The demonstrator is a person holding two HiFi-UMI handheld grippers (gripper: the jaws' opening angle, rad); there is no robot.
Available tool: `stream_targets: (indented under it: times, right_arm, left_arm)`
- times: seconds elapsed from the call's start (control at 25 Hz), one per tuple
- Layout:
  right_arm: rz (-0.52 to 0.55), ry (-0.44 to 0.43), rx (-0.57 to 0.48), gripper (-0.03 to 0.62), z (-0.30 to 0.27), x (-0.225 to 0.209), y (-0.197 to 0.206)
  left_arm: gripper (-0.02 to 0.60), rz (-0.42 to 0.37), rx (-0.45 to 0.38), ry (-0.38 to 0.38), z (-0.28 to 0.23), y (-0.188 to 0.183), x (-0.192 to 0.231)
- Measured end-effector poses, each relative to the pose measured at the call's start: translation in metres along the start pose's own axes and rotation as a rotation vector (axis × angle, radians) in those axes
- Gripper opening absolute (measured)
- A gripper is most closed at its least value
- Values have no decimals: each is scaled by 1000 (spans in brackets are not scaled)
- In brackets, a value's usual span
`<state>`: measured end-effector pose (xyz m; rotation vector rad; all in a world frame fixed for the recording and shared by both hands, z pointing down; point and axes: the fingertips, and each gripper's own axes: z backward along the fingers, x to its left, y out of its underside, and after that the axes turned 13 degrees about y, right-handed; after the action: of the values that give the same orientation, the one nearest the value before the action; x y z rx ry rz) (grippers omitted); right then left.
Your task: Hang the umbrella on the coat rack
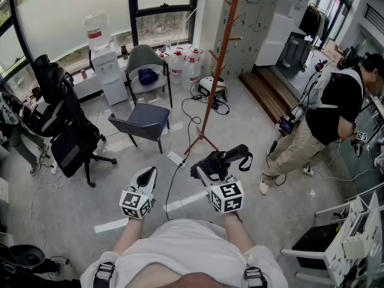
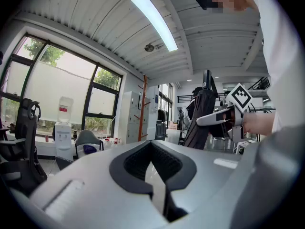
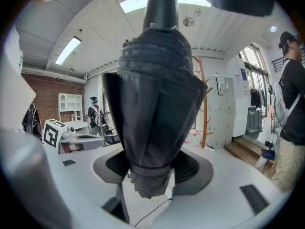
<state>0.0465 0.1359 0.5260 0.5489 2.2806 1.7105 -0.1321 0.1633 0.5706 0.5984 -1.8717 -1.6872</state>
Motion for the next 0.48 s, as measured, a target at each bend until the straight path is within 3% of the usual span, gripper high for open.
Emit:
stream_targets:
  times: [0.48]
  right_arm:
    - [0, 5, 8, 258, -5, 8, 1]
  left_arm:
    - [11, 7, 5, 26, -1, 4, 5]
